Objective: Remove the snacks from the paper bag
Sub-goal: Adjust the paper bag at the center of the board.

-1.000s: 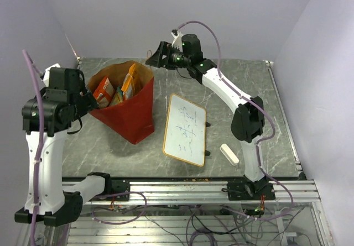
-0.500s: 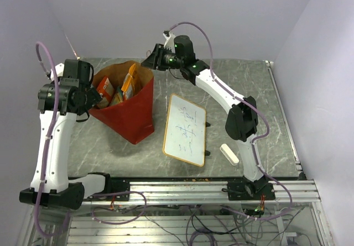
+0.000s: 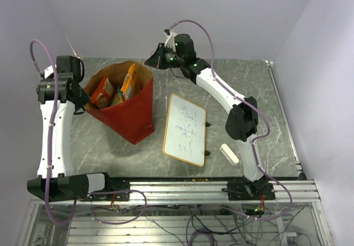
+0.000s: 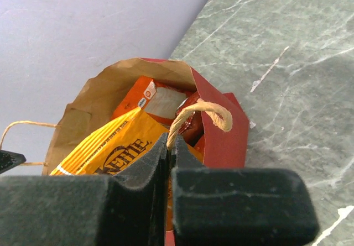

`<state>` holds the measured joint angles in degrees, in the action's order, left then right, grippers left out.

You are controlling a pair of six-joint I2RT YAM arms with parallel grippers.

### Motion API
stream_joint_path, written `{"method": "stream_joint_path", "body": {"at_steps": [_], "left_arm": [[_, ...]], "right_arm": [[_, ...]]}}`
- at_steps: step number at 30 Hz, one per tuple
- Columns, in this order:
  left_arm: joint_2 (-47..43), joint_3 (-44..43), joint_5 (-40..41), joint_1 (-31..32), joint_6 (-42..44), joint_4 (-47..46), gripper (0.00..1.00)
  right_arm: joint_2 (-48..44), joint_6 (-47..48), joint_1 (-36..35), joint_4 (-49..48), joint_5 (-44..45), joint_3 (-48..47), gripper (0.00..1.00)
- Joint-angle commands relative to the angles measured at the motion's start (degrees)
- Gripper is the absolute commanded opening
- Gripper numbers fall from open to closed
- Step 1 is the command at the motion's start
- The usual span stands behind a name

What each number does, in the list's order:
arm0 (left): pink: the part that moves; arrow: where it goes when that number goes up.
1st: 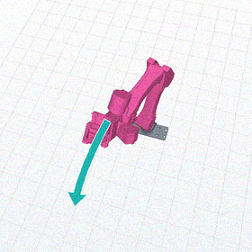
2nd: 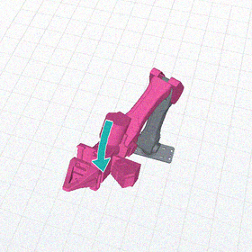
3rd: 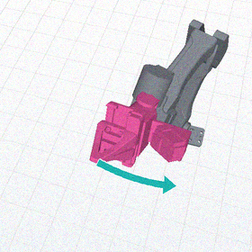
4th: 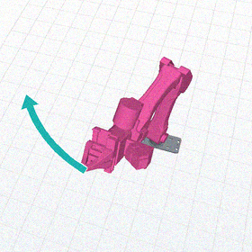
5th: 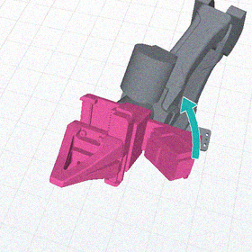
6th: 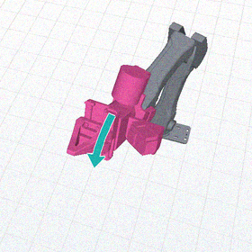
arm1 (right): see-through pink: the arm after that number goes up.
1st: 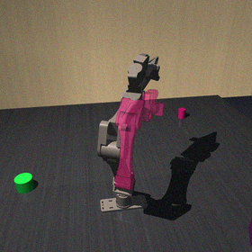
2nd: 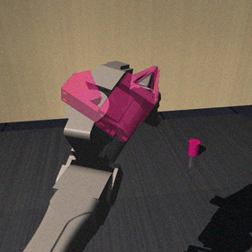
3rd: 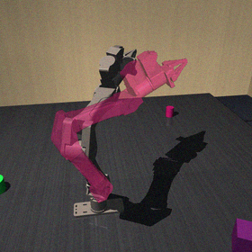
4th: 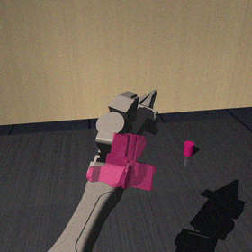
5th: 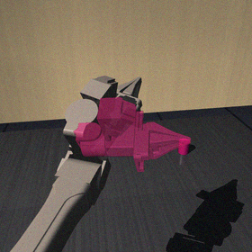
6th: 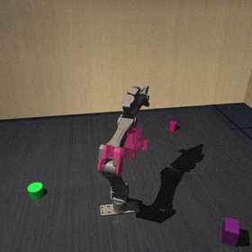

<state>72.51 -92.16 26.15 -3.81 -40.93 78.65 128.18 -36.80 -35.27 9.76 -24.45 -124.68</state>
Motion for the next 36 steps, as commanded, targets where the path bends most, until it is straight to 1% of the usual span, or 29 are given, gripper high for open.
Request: {"method": "stream_joint_path", "body": {"at_steps": [1,4,7,12,18,20,22,27,30,33,36], "left_arm": [[0.5,-0.1,-4.4,-0.9,3.3,-3.7,0.48],[0.0,-0.3,-7.4,-0.9,4.6,-4.6,0.25],[-0.2,-1.8,-8.3,-1.0,5.5,-5.1,0.08],[2.2,-8.2,-9.7,-0.9,8.3,-5.7,0.07],[8.7,-22.0,-6.4,-1.0,10.0,-3.1,0.07],[10.1,-24.7,-5.1,-0.9,10.6,-3.4,0.07],[10.9,-25.6,-5.4,-0.9,11.2,-4.7,0.07],[12.4,-24.6,-12.7,-0.9,12.9,-8.6,0.07],[12.9,-24.4,-19.2,-1.0,14.3,-10.7,0.07],[12.9,-24.0,-24.6,-1.0,15.6,-12.7,0.07],[11.8,-21.6,-28.8,-0.9,17.1,-14.1,0.07]], "right_arm": [[-2.6,2.7,0.3,1.6,1.4,-2.1,0.0],[-4.1,4.1,0.3,3.2,1.8,-1.7,0.0],[-5.8,5.7,0.2,4.6,1.9,-0.2,0.0],[-9.3,5.4,0.2,5.3,0.1,3.1,0.0],[-12.0,5.8,-0.9,7.4,-1.9,4.0,0.0],[-14.2,5.8,-1.6,7.6,-2.4,5.4,0.0],[-15.9,6.0,-2.6,7.6,-3.5,7.8,0.0],[-21.1,7.8,-6.6,6.5,-5.5,18.1,0.0],[-23.2,9.8,-9.4,7.7,-5.2,23.3,0.0],[-24.4,10.6,-10.7,9.1,-4.7,26.4,0.0],[-25.6,11.4,-10.6,11.0,-1.5,28.4,0.0]]}}
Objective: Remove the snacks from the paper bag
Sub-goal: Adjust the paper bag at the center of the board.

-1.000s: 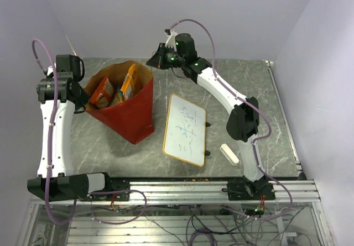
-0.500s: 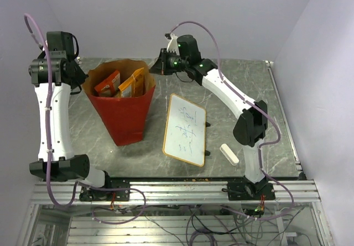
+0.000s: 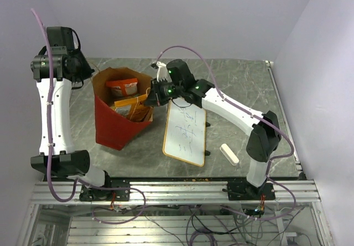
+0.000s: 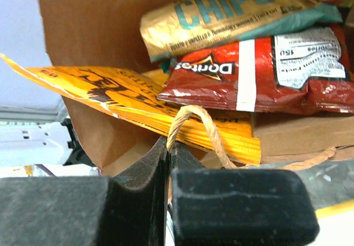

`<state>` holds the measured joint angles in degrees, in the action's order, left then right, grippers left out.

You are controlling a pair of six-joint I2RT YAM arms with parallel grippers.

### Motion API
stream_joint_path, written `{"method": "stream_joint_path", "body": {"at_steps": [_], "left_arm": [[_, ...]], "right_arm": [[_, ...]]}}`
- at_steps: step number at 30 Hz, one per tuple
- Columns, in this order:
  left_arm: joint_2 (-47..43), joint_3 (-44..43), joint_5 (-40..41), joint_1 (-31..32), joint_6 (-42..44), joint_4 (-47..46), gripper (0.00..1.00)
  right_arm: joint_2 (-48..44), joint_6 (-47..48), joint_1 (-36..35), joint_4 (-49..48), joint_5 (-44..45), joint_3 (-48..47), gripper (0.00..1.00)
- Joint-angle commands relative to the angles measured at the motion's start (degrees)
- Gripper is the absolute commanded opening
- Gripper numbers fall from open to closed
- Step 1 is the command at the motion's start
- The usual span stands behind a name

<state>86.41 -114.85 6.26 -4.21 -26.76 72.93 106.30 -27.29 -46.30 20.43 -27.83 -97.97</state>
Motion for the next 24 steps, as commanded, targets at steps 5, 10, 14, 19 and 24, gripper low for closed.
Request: {"method": "stream_joint_path", "body": {"at_steps": [5,10,14,19,24], "left_arm": [[-5.9,8.2,-13.4,-0.2,4.1,-10.2,0.07],[-7.8,10.3,-14.7,0.2,4.3,-9.9,0.07],[-8.6,10.6,-15.4,0.2,3.8,-9.6,0.07],[-8.7,10.7,-16.5,0.3,3.3,-9.6,0.07],[-8.4,10.2,-16.4,0.2,3.1,-9.3,0.07]], "right_arm": [[-6.6,2.8,1.0,3.1,5.3,5.6,0.03],[-10.5,8.8,1.9,9.1,10.2,8.3,0.26],[-13.6,16.4,3.2,13.4,16.9,7.9,0.54],[-13.7,26.3,4.3,16.8,17.2,2.6,0.83],[-13.9,34.4,4.3,15.3,12.0,0.3,1.0]]}}
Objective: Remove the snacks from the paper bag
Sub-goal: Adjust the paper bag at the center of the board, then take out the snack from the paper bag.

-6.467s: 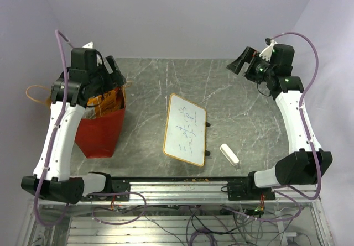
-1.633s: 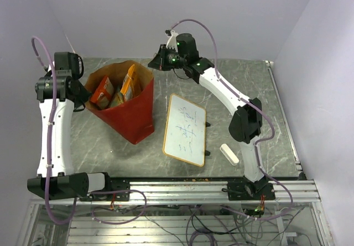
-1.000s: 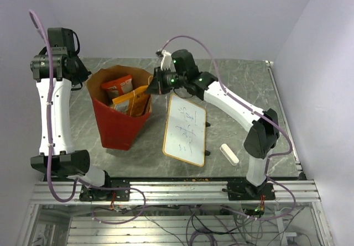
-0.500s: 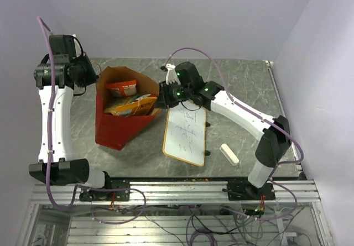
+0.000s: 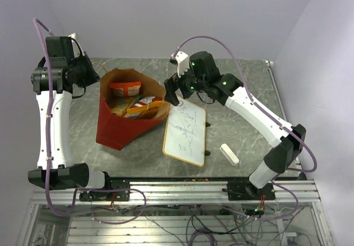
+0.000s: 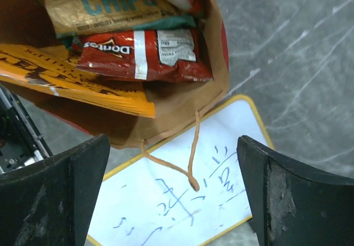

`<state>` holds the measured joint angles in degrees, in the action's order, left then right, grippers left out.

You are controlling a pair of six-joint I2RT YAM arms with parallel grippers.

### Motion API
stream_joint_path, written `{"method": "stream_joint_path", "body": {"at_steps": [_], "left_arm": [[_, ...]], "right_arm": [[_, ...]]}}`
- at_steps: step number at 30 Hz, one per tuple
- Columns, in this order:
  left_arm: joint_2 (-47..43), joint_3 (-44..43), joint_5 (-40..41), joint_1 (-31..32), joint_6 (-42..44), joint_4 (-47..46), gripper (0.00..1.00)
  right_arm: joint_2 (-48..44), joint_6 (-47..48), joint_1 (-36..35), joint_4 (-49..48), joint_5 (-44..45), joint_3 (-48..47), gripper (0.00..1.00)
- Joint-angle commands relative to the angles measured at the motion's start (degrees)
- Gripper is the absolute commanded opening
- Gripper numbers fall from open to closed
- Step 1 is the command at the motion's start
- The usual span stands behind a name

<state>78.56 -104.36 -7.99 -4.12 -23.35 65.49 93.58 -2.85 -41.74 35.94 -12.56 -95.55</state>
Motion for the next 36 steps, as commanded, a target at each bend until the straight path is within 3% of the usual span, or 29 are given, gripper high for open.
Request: {"method": "stream_joint_path", "body": {"at_steps": [1,7,12,15,20,27,30,33,35,36], "left_arm": [[-0.5,-0.4,-2.1,0.1,-0.4,-1.7,0.07],[-0.9,-0.3,-3.1,0.1,-0.9,-1.7,0.07],[-1.0,-0.1,-4.2,0.1,-1.6,-1.9,0.07],[-1.1,0.1,-4.7,0.1,-1.8,-1.9,0.07],[-1.2,-0.1,-4.5,0.1,-1.9,-1.1,0.07],[-0.9,0.1,-6.7,0.2,-2.8,-1.5,0.07],[-1.3,1.0,-6.8,0.2,-3.0,-1.7,0.07],[-1.5,1.5,-6.4,0.2,-3.0,-1.6,0.07],[-1.7,1.4,-6.1,0.2,-3.1,-1.6,0.07],[-1.8,1.6,-6.1,0.2,-3.2,-1.7,0.07]], "right_arm": [[-1.8,11.7,-0.4,-2.8,-5.0,-1.2,1.0],[-6.8,27.9,-1.3,-20.9,-22.5,11.3,1.0],[-4.2,42.7,-2.0,-20.5,-34.8,11.2,0.86],[0.1,48.1,-2.2,-15.9,-36.2,7.7,0.79],[6.2,56.7,-3.6,-7.8,-35.9,1.2,0.55],[10.6,56.2,-6.6,-10.5,-36.3,0.5,0.53],[12.5,55.6,-7.6,-12.5,-35.2,-0.2,0.42],[13.8,55.4,-7.9,-12.3,-33.4,-2.6,0.22],[14.0,55.7,-7.9,-12.1,-31.6,-4.0,0.0],[13.7,55.2,-7.9,-12.6,-30.4,-4.2,0.0]]}}
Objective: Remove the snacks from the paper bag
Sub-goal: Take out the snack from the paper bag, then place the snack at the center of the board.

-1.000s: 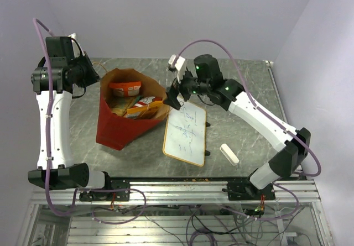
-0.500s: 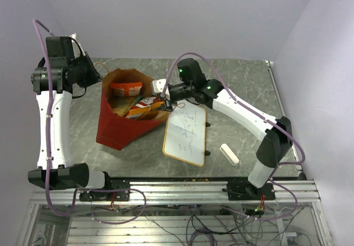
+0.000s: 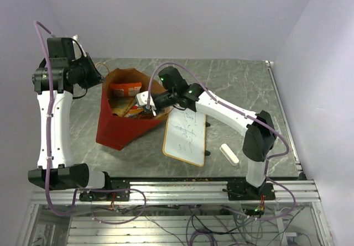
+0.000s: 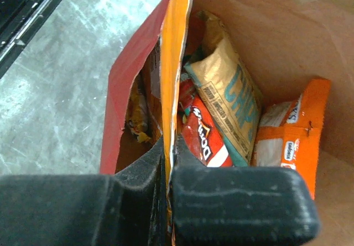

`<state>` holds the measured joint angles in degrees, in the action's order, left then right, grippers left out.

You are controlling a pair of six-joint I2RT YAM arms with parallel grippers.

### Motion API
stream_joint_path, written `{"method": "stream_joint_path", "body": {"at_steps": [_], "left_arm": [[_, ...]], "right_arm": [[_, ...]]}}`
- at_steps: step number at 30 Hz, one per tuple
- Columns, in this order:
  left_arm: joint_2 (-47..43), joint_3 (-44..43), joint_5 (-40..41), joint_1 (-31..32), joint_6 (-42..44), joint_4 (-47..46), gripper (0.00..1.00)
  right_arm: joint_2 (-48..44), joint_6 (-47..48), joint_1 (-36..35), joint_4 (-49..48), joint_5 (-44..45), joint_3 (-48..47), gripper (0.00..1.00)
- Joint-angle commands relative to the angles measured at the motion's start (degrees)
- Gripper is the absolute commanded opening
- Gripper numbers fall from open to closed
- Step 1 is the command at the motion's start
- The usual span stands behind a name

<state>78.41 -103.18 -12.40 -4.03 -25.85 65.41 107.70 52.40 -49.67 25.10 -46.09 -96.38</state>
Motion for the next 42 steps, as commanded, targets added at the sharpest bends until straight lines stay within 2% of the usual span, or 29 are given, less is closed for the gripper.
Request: {"method": "stream_joint_path", "body": {"at_steps": [1,13,21,26,31,35,39,42], "left_arm": [[-1.8,0.3,-1.6,0.1,-0.6,-1.6,0.07],[-2.0,0.2,1.0,0.1,-1.2,-1.3,0.07],[-1.2,-1.1,3.8,0.1,-0.9,0.3,0.07],[-1.0,-1.0,3.8,0.0,-1.4,0.2,0.07],[-0.5,-1.3,4.6,0.1,-1.0,0.5,0.07],[0.1,-2.7,5.9,0.1,-0.3,0.9,0.07],[0.4,-2.2,4.8,0.1,-0.5,0.5,0.07],[0.8,-2.8,5.1,0.1,-0.4,0.7,0.07]], "right_arm": [[-0.8,-0.6,0.1,-2.7,4.1,-3.4,0.0],[-8.5,-16.3,0.0,-21.0,12.5,-1.8,0.0],[-13.7,-16.9,0.2,-23.0,16.7,-2.1,0.0],[-19.0,-18.1,0.7,-26.2,23.6,0.4,0.0],[-23.9,-20.8,4.3,-29.3,27.5,2.5,0.0],[-25.8,-20.1,7.6,-28.9,35.0,3.1,0.0],[-26.6,-25.4,15.9,-29.7,38.9,4.5,0.0],[-25.4,-25.9,20.7,-27.1,42.0,4.6,0.0]]}}
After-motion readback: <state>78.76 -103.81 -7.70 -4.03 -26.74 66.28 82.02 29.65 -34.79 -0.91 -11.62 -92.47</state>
